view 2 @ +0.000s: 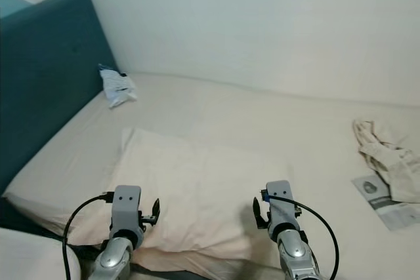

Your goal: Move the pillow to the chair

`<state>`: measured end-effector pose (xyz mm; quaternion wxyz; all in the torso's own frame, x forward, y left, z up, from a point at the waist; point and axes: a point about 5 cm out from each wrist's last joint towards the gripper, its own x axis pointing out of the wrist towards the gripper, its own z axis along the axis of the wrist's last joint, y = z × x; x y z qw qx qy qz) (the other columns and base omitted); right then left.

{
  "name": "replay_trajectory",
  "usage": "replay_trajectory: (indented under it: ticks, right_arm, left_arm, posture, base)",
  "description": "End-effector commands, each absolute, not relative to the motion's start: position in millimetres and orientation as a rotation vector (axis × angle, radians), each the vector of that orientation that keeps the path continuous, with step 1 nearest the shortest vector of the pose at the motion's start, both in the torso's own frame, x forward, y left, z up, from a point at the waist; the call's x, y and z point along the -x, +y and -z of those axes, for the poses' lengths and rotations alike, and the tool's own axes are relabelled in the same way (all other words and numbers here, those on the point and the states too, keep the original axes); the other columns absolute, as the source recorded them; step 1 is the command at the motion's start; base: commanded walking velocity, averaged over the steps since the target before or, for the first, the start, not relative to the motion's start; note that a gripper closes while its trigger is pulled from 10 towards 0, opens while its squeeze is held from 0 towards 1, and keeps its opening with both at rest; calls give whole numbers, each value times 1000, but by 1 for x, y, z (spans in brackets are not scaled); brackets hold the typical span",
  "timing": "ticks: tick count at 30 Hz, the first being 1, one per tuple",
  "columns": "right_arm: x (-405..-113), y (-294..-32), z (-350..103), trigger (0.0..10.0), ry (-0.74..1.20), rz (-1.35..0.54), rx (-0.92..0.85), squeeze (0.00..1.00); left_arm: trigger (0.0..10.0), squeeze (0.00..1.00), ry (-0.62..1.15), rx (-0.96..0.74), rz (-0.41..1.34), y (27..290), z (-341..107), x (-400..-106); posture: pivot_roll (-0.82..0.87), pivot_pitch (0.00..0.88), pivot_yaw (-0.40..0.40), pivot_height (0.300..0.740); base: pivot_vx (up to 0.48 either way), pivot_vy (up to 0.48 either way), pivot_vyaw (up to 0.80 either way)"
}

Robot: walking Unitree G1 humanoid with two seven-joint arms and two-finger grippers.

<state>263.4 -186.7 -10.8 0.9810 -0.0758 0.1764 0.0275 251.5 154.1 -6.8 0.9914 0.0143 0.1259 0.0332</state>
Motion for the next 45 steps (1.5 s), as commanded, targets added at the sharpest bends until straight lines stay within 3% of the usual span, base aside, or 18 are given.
replay_trajectory:
  ticks: [1, 6, 23, 24, 25, 26, 27, 35, 40, 45]
  right_arm:
    - [-265, -181, 10, 10000, 352, -83, 160, 0]
    - [-265, -180, 10, 10000, 354, -84, 160, 0]
    - [-267, -177, 8, 10000, 338, -98, 130, 0]
    - [-267, -175, 7, 10000, 331, -110, 120, 24]
    - [-268, -173, 6, 10000, 321, -122, 109, 933]
    - [-268, -173, 6, 10000, 321, -122, 109, 933]
    - [-268, -171, 5, 10000, 308, -139, 93, 1000]
    - [-273, -160, -5, 10000, 251, -273, 80, 1000]
    - [-284, -145, -9, 10000, 295, -476, 202, 1000]
    - [-295, -149, -14, 10000, 327, -479, 256, 1000]
  left_arm:
    - [10000, 0, 288, -36, -82, 160, 11, -249]
    - [10000, 0, 291, -27, -73, 159, 11, -250]
    - [10000, 0, 252, -36, -47, 156, 7, -249]
    - [10000, 0, 251, -36, -45, 156, 7, -249]
    - [10000, 0, 251, -37, -44, 156, 7, -249]
    - [10000, 0, 251, -37, -44, 156, 7, -249]
    - [10000, 0, 252, -38, -42, 155, 7, -249]
    - [10000, 0, 244, -63, -16, 155, 5, -251]
    - [10000, 0, 196, -152, 106, 154, -6, -261]
    - [10000, 0, 168, -217, 178, 162, -15, -266]
  posture:
    - [-9, 67, -7, 740]
    - [-5, 71, -9, 740]
    - [-1, 78, -9, 740]
    - [-2, 77, -9, 740]
    - [-1, 80, -9, 740]
    - [-1, 80, -9, 740]
    - [0, 80, -9, 740]
    - [4, 98, 1, 740]
    - [30, 148, 20, 740]
    - [54, 205, 25, 740]
  base:
    - [0, 0, 0]
    - [0, 376, 0]
    - [0, 0, 0]
    - [0, 0, 0]
    - [0, 0, 0]
    - [0, 0, 0]
    - [0, 0, 0]
    - [0, 0, 0]
    - [0, 0, 0]
    - [0, 0, 0]
